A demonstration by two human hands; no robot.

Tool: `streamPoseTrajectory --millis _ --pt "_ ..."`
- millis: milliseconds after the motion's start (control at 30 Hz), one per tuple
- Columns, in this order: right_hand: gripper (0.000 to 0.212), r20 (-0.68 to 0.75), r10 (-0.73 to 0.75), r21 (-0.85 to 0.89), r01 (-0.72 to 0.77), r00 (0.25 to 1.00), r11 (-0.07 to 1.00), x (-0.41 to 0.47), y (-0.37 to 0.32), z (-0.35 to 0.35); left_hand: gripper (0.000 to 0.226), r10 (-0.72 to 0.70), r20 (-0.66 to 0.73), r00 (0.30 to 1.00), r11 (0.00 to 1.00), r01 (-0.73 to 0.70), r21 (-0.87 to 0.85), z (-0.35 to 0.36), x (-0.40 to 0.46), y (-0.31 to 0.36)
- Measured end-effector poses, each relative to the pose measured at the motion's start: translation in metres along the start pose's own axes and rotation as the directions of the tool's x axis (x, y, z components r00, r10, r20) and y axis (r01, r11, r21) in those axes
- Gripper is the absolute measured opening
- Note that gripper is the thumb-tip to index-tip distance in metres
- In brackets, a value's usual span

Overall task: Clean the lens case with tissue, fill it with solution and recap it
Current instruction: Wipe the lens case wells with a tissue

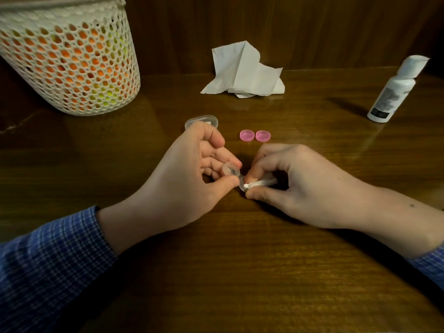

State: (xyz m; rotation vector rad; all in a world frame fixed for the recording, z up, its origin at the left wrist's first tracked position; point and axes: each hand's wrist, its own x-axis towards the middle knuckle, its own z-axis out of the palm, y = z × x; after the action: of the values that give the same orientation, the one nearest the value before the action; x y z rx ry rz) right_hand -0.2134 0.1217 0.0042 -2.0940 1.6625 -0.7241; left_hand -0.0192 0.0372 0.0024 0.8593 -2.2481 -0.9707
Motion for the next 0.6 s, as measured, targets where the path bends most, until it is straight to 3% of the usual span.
streamPoseTrajectory --millis 167,600 --pt "0.010 -0.032 -0.010 -0.052 0.009 0.999 0.999 0.001 0.002 0.001 0.059 0.022 -0.063 0.998 0.998 -0.018 0.060 0.002 -0.001 0.002" --pt "0.007 0.002 0.095 0.013 -0.095 0.995 0.995 0.001 0.002 -0.008 0.057 0.072 0.004 0.997 0.996 -0.072 0.050 0.000 -0.005 0.006"
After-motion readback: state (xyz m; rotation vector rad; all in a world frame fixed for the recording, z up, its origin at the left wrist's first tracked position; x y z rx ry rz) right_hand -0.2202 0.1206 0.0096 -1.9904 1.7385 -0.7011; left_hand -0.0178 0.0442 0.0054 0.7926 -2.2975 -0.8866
